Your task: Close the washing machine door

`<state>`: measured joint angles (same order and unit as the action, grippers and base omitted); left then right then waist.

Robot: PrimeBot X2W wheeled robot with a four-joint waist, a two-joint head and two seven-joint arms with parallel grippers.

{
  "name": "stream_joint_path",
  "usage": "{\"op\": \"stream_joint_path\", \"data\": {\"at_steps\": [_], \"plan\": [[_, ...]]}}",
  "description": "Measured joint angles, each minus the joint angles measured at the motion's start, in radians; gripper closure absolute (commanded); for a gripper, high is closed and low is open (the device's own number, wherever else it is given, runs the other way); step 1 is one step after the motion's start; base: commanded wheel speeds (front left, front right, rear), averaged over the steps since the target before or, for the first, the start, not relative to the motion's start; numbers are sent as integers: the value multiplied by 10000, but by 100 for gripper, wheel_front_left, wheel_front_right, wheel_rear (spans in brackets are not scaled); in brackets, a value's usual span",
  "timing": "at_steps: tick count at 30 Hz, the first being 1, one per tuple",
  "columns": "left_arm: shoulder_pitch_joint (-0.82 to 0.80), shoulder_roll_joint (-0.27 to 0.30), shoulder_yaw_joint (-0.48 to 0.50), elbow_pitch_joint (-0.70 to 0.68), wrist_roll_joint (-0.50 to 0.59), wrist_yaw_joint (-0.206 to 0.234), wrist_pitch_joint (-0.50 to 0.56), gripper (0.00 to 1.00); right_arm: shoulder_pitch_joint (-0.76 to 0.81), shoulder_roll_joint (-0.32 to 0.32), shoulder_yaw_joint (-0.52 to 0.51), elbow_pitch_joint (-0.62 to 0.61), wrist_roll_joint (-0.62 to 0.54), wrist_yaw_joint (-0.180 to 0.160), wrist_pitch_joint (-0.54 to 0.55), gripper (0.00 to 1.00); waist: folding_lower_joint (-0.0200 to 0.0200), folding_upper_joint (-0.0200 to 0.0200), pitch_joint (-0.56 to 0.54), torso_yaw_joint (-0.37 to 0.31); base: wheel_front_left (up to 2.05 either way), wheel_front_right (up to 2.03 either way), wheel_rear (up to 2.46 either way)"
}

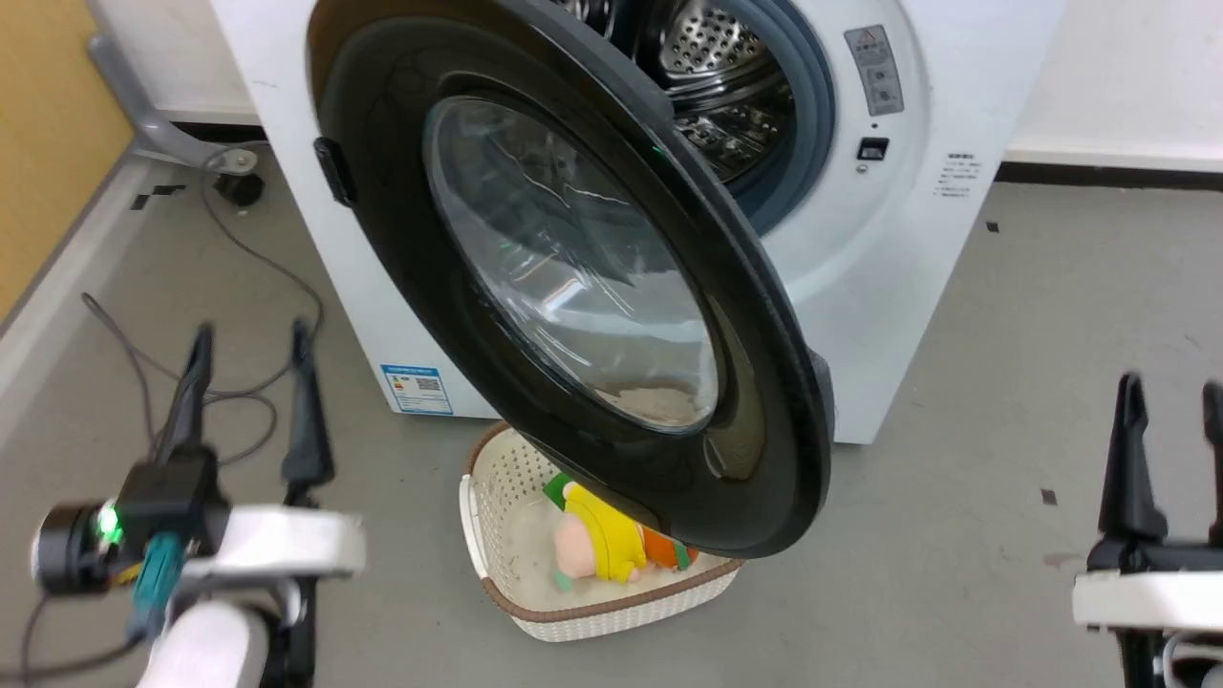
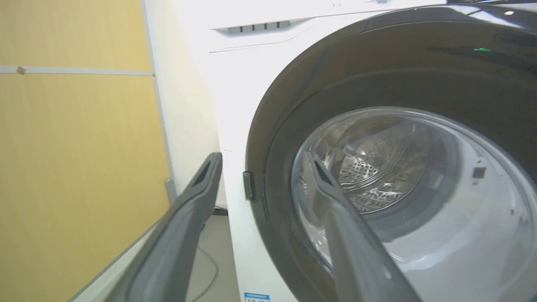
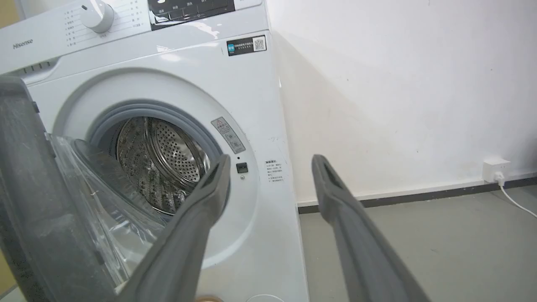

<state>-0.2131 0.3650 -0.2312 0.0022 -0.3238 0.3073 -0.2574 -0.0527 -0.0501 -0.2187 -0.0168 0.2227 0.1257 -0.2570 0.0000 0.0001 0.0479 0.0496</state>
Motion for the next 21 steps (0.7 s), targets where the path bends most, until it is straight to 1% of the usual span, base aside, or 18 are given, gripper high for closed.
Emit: {"op": "stream_joint_path", "data": {"at_steps": [2,5,6,7,8,13,17,19,20,21], "plan": [[501,-67,313,-297,276,115,0,0,-122,0,104,-341,79,0,-2,0,0,0,-49,77,0,0,0],[1180,-140,602,-541,688,209,0,0,-384,0,408,-936,487,0,-2,0,0,0,-102,215,0,0,0],[1369,-211,688,-596,721,234,0,0,-458,-4,562,-1185,476,-2,0,56,0,0,-117,262,0,0,0],[1531,-291,777,-640,782,242,0,0,-546,-4,725,-1471,431,-2,-2,88,0,0,-130,315,0,0,0],[1669,-341,834,-656,859,238,0,0,-651,-2,918,-1730,435,0,-2,100,0,0,-144,370,0,0,0],[2064,-683,1120,-711,1037,94,0,0,-969,-77,2293,-2867,487,-2,-2,100,-1,0,-203,623,0,0,0],[2128,-940,1266,-706,1185,-113,0,0,-1238,-788,3762,-3335,648,0,-4,100,0,0,-201,769,0,0,0],[2128,-1053,1336,-688,1281,-217,0,0,-1360,-1225,4516,-3381,723,0,-4,100,0,0,-186,814,0,0,0],[2129,-1164,1427,-637,1310,-316,0,0,-1439,-1563,5185,-3338,857,0,-4,100,0,0,-170,833,0,0,0],[2129,-1233,1467,-604,1331,-382,0,0,-1452,-1735,5559,-3231,989,0,-2,100,0,0,-167,835,0,0,0]]}}
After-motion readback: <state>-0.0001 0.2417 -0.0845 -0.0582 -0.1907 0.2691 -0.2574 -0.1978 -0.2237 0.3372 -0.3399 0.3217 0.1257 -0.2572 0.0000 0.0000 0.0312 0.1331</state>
